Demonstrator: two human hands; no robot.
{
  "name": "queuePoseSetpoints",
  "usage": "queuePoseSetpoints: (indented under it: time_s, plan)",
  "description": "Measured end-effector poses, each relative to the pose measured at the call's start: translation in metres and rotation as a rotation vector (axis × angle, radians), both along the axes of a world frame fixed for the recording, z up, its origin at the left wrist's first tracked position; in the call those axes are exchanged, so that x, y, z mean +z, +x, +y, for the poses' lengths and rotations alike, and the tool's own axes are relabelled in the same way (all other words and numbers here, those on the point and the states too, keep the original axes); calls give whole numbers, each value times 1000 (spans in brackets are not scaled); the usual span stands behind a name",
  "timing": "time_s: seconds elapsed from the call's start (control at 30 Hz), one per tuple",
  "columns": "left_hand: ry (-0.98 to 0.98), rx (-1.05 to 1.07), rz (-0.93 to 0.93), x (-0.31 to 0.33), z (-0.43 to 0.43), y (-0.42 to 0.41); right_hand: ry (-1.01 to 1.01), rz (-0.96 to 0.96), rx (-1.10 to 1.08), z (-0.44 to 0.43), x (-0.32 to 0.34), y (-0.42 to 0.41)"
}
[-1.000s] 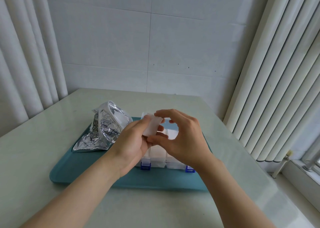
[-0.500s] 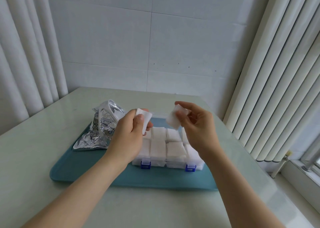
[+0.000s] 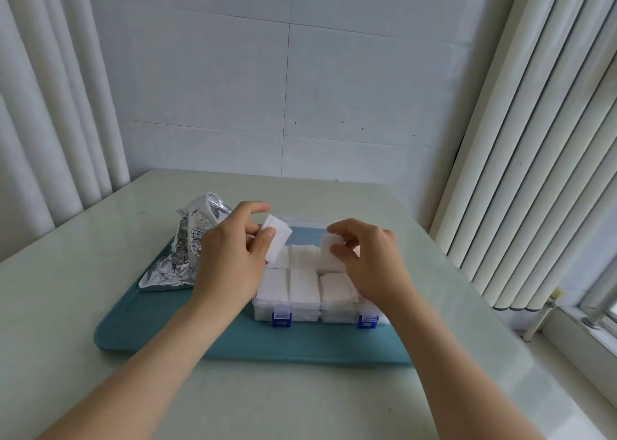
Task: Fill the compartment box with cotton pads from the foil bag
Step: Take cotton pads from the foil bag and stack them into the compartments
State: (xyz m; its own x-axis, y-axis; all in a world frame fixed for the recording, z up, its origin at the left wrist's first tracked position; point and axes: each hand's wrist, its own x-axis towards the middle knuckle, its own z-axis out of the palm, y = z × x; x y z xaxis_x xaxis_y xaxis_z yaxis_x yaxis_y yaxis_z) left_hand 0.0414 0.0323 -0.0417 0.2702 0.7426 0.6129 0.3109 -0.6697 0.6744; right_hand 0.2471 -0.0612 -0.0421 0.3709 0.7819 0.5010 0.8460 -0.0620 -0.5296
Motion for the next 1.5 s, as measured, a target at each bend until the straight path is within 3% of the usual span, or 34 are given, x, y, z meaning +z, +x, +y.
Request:
queuePoseSetpoints:
  time_s: [0.13, 0.2, 0.5, 0.8, 1.03, 1.17, 1.5]
  plan:
    - [71, 18, 39, -1, 1, 8, -151, -219, -69, 2, -1, -6]
    - [82, 19, 69, -1, 0, 11, -181, -241, -93, 2, -1, -6]
    - [23, 45, 357, -13, 14, 22, -146, -201, -55, 2, -3, -4]
    - [-44, -135, 601, -7, 12, 21, -269, -200, -9, -10, 9, -7]
    - [-37, -103, 683, 2, 2, 14, -239, -117, 43, -10, 13, -8]
    - [-12, -102, 720, 3, 0, 11, -143, -1, -98, -11, 14, 3]
    - [-30, -183, 724, -2, 1, 7, -169, -124, -203, -7, -1, 21]
